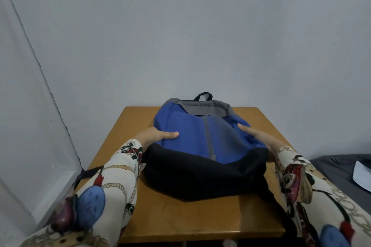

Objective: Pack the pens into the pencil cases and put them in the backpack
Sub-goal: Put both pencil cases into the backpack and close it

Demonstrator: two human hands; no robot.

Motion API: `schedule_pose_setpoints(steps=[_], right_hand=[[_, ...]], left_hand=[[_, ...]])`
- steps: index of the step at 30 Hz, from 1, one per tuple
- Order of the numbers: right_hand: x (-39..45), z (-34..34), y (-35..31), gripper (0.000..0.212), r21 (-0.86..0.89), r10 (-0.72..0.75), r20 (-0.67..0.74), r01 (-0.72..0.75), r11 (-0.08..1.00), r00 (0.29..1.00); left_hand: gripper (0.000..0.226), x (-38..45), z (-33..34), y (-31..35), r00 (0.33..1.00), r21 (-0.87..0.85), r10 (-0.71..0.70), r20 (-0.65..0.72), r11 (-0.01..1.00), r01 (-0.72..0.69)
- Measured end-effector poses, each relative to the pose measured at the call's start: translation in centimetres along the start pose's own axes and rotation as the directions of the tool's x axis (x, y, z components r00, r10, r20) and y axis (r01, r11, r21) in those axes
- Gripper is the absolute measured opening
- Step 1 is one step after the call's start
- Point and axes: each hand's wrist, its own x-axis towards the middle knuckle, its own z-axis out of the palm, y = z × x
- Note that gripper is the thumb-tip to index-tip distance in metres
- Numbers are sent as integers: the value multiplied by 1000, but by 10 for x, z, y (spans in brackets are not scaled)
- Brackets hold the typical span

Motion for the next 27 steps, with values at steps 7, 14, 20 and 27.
schedule_pose_setpoints(steps=[7, 14, 20, 27], right_hand=[[33, -4, 2, 95, -280, 46, -9, -47, 959, 999], [22, 13, 3, 61, -287, 67, 103, -35, 957, 992], [19, 30, -5, 101, -531, -81, 117, 131, 837, 990], [2, 31, -8, 61, -235, -434, 106, 447, 863, 895]], left_hand=[[100, 6, -7, -8, 997, -105, -73, 31, 992, 76], [57, -6, 1, -16, 983, -315, -113, 146, 936, 154], [97, -13, 7, -21, 989, -387, 117, 88, 919, -74], [90, -30, -1, 7, 943, -407, 331, 42, 867, -286]])
